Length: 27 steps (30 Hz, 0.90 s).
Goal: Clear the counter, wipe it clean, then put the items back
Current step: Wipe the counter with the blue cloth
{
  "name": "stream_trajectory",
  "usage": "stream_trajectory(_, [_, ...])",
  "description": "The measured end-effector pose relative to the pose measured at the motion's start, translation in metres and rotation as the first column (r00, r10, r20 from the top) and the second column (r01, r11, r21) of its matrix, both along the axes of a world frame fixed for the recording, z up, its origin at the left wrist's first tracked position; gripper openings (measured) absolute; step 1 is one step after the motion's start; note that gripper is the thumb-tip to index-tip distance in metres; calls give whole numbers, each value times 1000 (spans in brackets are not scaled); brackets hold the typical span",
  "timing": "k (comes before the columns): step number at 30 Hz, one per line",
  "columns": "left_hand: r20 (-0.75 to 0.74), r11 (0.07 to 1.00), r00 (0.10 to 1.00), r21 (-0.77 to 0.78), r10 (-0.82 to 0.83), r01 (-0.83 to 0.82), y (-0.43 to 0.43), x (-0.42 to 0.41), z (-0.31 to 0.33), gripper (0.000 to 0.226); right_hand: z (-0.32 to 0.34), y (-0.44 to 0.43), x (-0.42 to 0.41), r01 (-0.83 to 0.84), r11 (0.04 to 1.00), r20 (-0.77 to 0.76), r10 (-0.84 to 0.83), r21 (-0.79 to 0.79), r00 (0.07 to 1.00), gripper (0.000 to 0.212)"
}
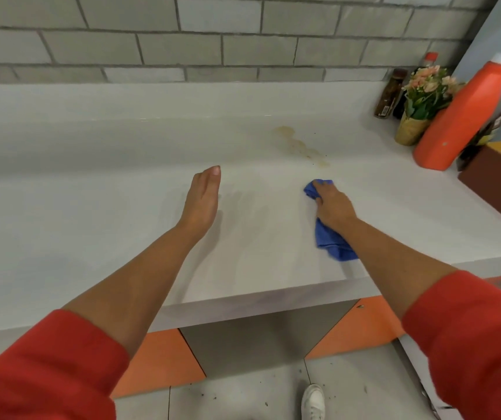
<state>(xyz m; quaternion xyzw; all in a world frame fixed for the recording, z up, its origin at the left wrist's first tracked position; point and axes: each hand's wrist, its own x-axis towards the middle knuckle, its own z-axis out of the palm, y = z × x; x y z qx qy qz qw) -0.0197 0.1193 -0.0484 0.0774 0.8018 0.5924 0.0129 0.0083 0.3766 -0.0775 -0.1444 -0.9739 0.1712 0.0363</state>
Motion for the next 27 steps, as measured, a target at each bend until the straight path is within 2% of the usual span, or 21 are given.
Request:
stream_trajectory(3, [5,1000,1000,4,1,-1,7,-2,3,48,1,-56,18,-214,976,15,213,33,977,56])
stream_trajectory(5, [1,1000,1000,13,-16,16,17,-2,7,42,3,-93,43,-336,942,-2,336,-3,942,54])
stream_trajectory(9, [1,999,999,-17,-38,38,34,-4,11,45,-1,-139,102,-591,806,-198,585,32,787,51])
stream_trajectory(13, [32,998,999,-55,-38,40,40,-13,6,48,16,-111,119,-755,632,-94,753,-174,652,44])
stream_trajectory(14, [34,997,999,-65,-29,32,41,-16,5,49,26,-93,116,-726,652,-88,728,-218,680,41])
stream_trajectory(15, [35,998,999,-67,-18,20,42,-18,4,49,34,-76,111,-656,706,-93,658,-267,747,41])
stream_trajectory(18, [39,998,999,-62,1,1,46,-24,0,48,50,-13,82,-375,876,-256,305,-303,917,48])
stream_trajectory(19, [39,998,999,-61,0,3,49,-26,-2,48,48,9,70,-251,920,-277,168,-301,946,48])
stream_trajectory(21, [34,998,999,-65,-5,8,57,-27,-5,46,32,49,45,-5,969,-213,-49,-247,976,43])
stream_trajectory(24, [15,996,1000,-90,-10,11,70,-31,-10,33,2,74,19,167,982,-64,-174,-92,983,43])
stream_trajectory(27, [-29,989,1000,-148,1,-5,83,-41,-13,24,-13,75,0,150,987,-53,-147,59,988,46])
